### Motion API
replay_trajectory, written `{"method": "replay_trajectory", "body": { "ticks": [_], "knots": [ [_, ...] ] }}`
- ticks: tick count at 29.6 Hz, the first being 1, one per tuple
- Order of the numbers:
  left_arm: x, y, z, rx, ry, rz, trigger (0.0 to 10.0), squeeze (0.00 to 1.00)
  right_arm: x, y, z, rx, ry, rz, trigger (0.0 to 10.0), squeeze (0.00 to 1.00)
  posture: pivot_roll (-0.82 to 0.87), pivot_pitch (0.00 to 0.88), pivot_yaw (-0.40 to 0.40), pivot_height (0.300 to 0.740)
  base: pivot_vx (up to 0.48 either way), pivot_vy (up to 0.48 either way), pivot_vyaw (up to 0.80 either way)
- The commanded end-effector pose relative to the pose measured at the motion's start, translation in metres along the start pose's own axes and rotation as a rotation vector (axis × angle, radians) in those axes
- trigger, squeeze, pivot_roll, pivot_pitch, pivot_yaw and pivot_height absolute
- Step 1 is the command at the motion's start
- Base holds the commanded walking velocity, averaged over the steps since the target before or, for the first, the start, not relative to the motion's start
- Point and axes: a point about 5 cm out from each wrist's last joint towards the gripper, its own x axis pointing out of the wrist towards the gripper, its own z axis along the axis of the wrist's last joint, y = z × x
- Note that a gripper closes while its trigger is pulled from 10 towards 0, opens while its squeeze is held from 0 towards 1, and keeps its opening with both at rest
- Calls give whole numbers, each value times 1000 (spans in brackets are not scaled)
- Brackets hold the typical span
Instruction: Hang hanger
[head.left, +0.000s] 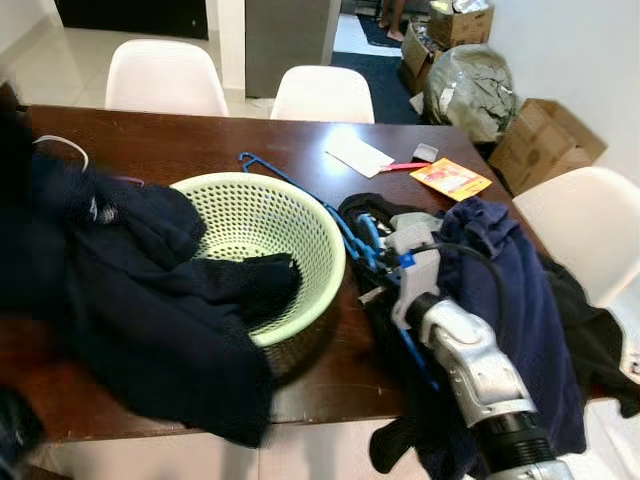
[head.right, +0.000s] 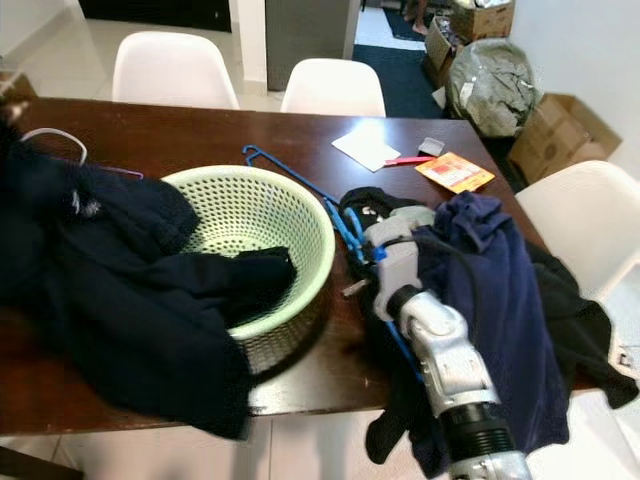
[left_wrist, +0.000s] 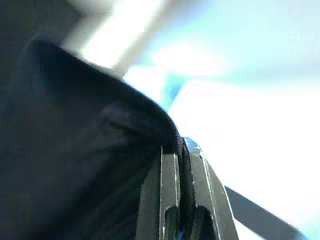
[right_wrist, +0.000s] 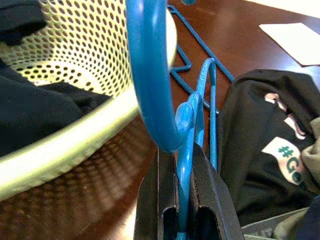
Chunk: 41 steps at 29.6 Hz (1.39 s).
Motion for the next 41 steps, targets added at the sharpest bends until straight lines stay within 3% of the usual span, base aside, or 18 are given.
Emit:
{"method": "replay_trajectory", "body": {
  "ticks": [1, 2, 3, 5, 6, 8, 9, 15, 22, 25, 33, 37, 41],
  "knots": [
    [13, -40, -16, -6, 97, -196, 8118, 0, -3, 1, -18, 53, 57, -15, 10000, 0, 56, 91, -37, 740, 0, 0, 0],
    [13, -40, -16, -6, 97, -196, 8118, 0, -3, 1, -18, 53, 57, -15, 10000, 0, 56, 91, -37, 740, 0, 0, 0],
    [15, -49, -32, -42, 135, -225, 9294, 0, -3, 1, -18, 60, 51, -21, 10000, 0, 57, 87, -29, 740, 0, 0, 0],
    [15, -49, -32, -42, 135, -225, 9294, 0, -3, 1, -18, 60, 51, -21, 10000, 0, 57, 87, -29, 740, 0, 0, 0],
    [13, -55, -49, -79, 168, -234, 10000, 0, -3, 1, -18, 66, 46, -29, 10000, 0, 54, 84, -18, 740, 0, 0, 0],
    [13, -55, -49, -79, 168, -234, 10000, 0, -3, 1, -18, 66, 46, -29, 10000, 0, 54, 84, -18, 740, 0, 0, 0],
    [9, -57, -61, -101, 192, -223, 10000, 0, -3, 1, -18, 69, 42, -35, 10000, 0, 56, 83, -18, 740, 0, 0, 0],
    [9, -61, -82, -178, 234, -193, 10000, 0, 0, 1, -19, 88, 35, -44, 10000, 0, 65, 70, -4, 740, 0, 0, 0],
    [12, -66, -94, -201, 280, -187, 10000, 0, 2, -1, -19, 107, 24, -64, 10000, 0, 56, 61, 18, 740, -176, 0, 0],
    [8, -67, -102, -205, 303, -168, 10000, 0, 1, -2, -19, 157, 1, -94, 10000, 0, 55, 58, 25, 740, -374, 0, 0],
    [5, -70, -111, -199, 319, -175, 10000, 0, 0, 1, -21, 166, -13, -103, 10000, 0, 53, 48, 35, 740, -443, 0, 0],
    [5, -72, -109, -149, 330, -208, 10000, 0, 0, 4, -20, 167, -21, -105, 10000, 0, 47, 40, 38, 740, -472, 0, 0],
    [13, -72, -94, -41, 318, -243, 10000, 0, -1, 5, -18, 183, -43, -113, 10000, 0, 50, 35, 39, 740, -472, 0, 0]
  ]
}}
